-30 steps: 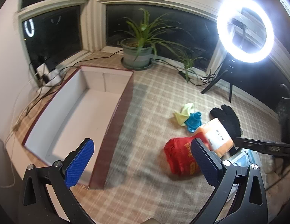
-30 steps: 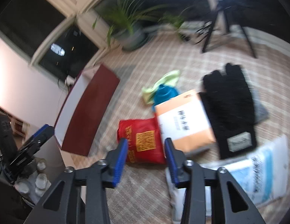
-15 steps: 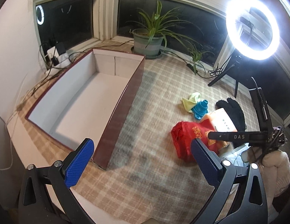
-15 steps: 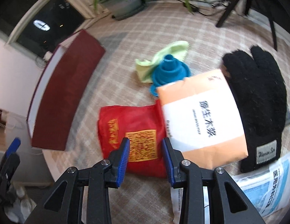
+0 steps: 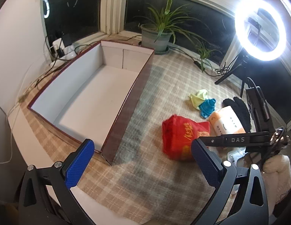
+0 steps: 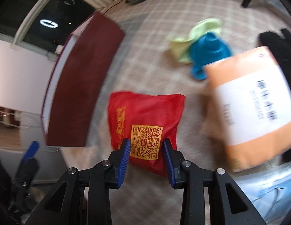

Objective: Organize soft objects
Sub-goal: 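Move the right gripper toward the red drawstring pouch, then close the right gripper on the red pouch and lift it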

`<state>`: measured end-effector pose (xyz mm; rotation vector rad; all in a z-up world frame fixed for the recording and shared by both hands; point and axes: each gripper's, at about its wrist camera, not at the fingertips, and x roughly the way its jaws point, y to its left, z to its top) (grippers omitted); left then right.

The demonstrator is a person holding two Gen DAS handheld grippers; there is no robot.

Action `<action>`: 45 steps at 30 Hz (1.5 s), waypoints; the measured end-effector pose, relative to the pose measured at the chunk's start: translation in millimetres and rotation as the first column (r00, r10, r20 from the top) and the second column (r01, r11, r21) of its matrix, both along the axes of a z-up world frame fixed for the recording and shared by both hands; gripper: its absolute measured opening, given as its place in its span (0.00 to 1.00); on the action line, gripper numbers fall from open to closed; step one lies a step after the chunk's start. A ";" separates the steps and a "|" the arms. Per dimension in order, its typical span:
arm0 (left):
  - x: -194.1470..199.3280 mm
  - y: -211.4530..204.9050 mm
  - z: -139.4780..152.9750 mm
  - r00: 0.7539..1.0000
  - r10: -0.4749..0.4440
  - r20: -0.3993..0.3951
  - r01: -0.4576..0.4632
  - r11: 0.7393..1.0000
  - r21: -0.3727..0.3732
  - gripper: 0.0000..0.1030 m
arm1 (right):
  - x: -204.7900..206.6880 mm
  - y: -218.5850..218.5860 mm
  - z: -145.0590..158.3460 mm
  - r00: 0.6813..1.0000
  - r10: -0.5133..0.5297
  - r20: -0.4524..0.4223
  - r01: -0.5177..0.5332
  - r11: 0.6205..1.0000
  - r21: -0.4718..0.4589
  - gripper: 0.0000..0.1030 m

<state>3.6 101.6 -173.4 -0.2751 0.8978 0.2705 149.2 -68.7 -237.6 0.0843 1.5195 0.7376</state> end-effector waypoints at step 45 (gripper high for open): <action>43.8 -26.9 -98.6 0.992 -0.006 -0.127 -0.029 0.962 -0.270 0.90 | 40.8 48.3 -14.2 0.952 0.305 -0.033 -0.306 0.952 -0.005 0.60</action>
